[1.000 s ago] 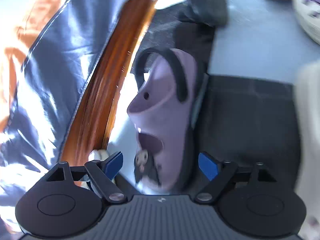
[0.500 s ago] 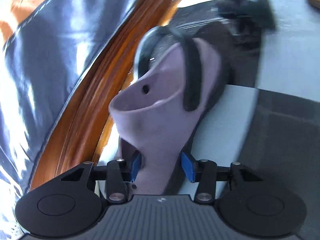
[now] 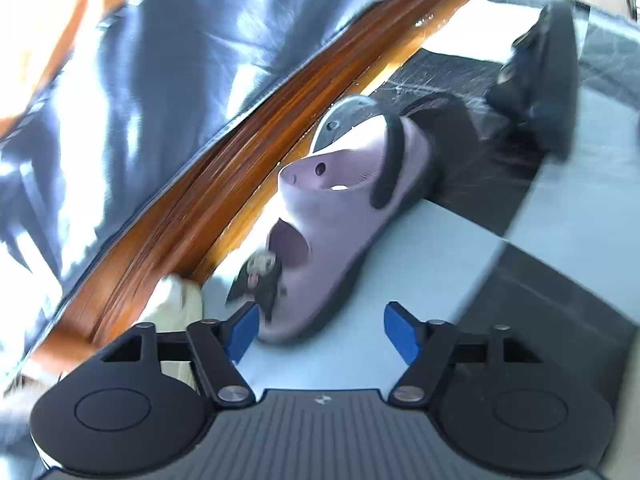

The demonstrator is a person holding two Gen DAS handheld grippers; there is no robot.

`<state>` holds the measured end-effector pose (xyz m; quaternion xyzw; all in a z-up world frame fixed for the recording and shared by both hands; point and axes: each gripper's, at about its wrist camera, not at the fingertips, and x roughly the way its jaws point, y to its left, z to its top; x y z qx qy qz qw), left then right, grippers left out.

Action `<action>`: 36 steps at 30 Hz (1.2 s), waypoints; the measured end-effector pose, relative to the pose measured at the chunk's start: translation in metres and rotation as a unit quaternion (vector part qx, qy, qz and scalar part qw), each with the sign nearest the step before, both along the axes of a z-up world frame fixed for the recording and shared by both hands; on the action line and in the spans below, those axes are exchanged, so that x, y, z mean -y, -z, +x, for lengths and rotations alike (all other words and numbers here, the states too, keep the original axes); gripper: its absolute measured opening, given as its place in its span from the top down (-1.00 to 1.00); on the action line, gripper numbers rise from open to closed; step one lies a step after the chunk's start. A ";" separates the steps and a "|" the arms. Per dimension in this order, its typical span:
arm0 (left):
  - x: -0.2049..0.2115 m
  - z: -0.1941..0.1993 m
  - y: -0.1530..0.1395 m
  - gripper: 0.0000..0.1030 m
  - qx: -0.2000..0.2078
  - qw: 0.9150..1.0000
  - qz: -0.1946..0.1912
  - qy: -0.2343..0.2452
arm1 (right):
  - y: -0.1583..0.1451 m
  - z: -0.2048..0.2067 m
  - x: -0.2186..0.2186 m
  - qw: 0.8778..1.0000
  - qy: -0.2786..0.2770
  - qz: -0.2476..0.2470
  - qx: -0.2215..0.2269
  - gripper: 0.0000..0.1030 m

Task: Organize scattered shoes
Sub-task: 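Move the left tool to the white Kuromi-charm Croc and grasp it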

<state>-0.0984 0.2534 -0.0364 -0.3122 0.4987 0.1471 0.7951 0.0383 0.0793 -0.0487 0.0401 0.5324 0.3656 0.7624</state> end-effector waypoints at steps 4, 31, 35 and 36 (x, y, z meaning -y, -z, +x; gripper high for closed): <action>0.020 0.007 0.000 -0.88 0.008 0.999 -0.038 0.023 | -0.039 -0.007 0.067 0.995 0.048 -0.063 0.058 -0.66; 0.254 0.174 -0.126 -0.94 0.016 0.968 0.083 0.235 | -0.121 0.020 0.330 0.916 0.367 -0.113 -0.114 -0.76; 0.288 0.217 -0.081 -0.92 0.011 0.969 0.047 0.244 | -0.112 0.033 0.350 0.919 0.377 -0.034 -0.110 -0.67; 0.292 0.227 -0.070 -0.88 0.004 0.970 0.035 0.239 | -0.109 0.040 0.353 0.921 0.374 -0.032 -0.098 -0.67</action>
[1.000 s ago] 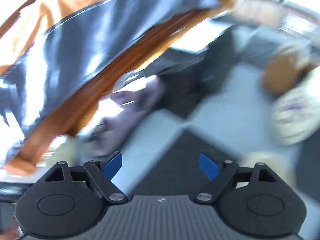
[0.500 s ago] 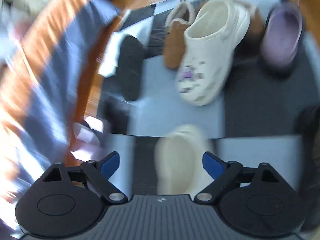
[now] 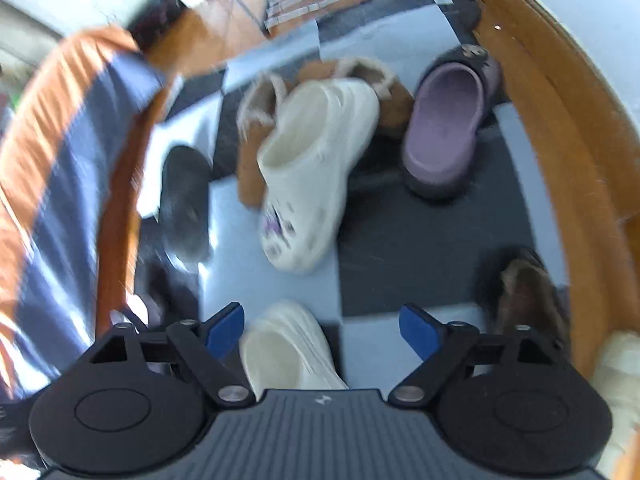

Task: Organize scattered shoes
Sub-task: 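Move the left tool to the white Kuromi-charm Croc and grasp it, then lift the white Croc with the left tool and carry it toward the other Croc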

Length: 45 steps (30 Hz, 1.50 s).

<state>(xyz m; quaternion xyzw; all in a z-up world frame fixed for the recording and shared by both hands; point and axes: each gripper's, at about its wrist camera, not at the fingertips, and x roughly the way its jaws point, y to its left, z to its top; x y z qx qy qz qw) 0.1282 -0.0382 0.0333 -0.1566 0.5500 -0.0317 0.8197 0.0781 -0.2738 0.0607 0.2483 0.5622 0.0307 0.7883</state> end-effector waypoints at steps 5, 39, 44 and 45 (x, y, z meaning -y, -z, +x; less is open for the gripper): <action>-0.008 0.046 0.032 -0.88 0.025 0.995 -0.085 -0.050 | 0.010 0.038 -0.016 0.991 -0.094 -0.080 0.060 -0.55; 0.033 0.131 0.105 -0.68 0.000 0.995 -0.061 -0.077 | 0.073 0.046 0.071 0.993 -0.026 -0.054 0.099 -0.64; 0.060 0.128 0.069 0.64 0.077 0.995 0.034 -0.052 | 0.084 0.047 0.067 0.992 -0.040 -0.074 0.092 -0.64; 0.064 0.128 0.070 0.65 0.071 0.995 0.044 -0.046 | 0.085 0.046 0.066 0.992 -0.041 -0.075 0.090 -0.64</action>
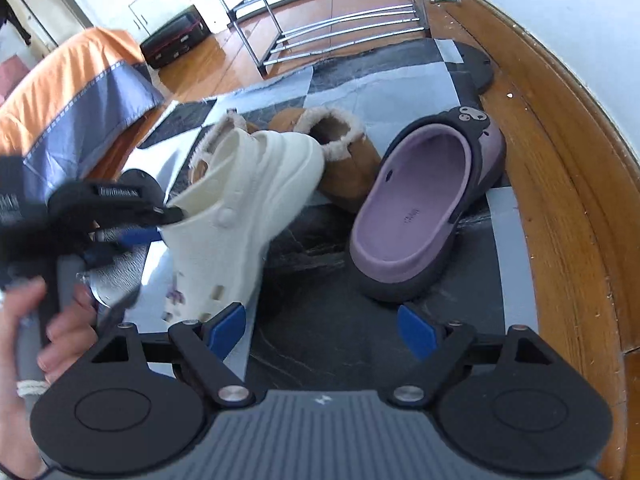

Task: Organize scattered shoes
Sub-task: 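Lift the white Croc with the left tool and carry it toward the other Croc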

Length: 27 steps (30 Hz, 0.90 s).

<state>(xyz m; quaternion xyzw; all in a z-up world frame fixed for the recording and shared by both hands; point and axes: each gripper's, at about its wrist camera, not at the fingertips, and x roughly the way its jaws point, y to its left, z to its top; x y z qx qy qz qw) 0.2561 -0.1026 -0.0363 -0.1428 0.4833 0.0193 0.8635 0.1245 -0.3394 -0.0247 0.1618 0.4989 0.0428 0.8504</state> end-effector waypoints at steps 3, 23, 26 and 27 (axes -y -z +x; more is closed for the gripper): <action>0.008 -0.007 0.006 0.60 -0.003 1.000 -0.004 0.016 | 0.000 0.000 0.000 1.000 0.004 0.006 -0.002 -0.64; -0.009 -0.039 0.015 0.69 0.042 0.994 0.100 0.028 | 0.015 -0.001 -0.006 1.000 0.006 0.005 -0.022 -0.65; -0.025 -0.048 0.003 0.68 0.059 0.995 0.070 0.037 | 0.015 0.000 -0.006 1.000 0.007 0.005 -0.025 -0.64; -0.030 -0.054 -0.002 0.68 0.069 0.995 0.066 0.037 | 0.015 0.000 -0.007 1.000 0.008 0.006 -0.025 -0.64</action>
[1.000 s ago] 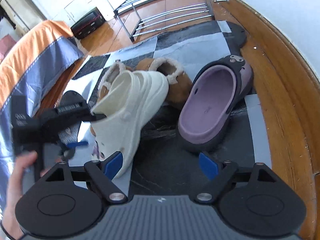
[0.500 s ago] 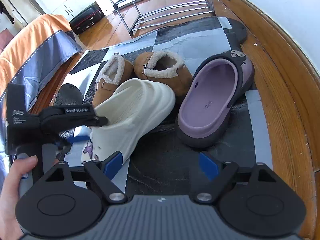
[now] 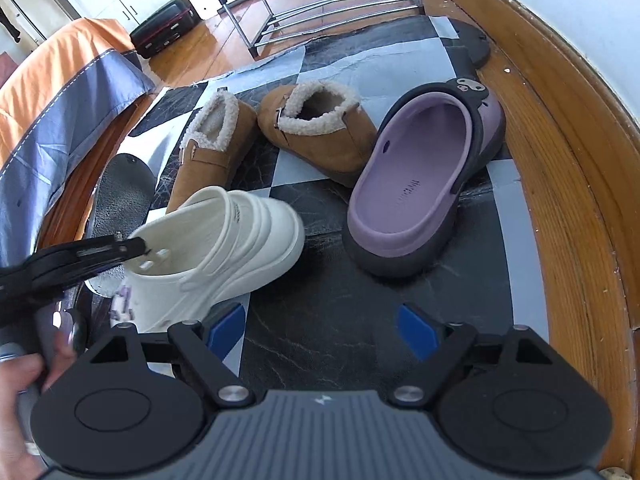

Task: Organize scattered shoes
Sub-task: 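Lift the white Croc with the left tool and carry it toward the other Croc, then set the white Croc beside its mate with the left tool while the right tool aligns the other Croc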

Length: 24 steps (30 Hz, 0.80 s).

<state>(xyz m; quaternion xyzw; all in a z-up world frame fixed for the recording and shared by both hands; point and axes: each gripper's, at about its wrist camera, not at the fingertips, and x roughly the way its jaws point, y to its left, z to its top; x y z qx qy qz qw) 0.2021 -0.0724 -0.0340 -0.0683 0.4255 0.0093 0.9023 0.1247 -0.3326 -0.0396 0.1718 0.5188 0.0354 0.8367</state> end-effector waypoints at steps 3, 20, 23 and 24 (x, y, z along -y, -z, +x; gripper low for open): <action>-0.015 -0.019 -0.015 0.68 0.021 1.000 -0.017 -0.004 | 0.001 -0.001 -0.002 1.000 -0.015 0.023 -0.005 -0.64; -0.137 -0.110 0.025 0.06 -0.084 0.981 -0.109 -0.137 | -0.026 -0.047 -0.078 0.983 -0.162 0.081 -0.003 -0.69; -0.157 -0.128 0.035 -0.24 -0.130 0.960 -0.194 -0.151 | -0.027 -0.046 -0.107 0.979 -0.192 0.076 -0.005 -0.69; -0.161 -0.137 0.033 -0.26 -0.126 0.958 -0.203 -0.157 | -0.028 -0.046 -0.116 0.977 -0.198 0.074 -0.004 -0.69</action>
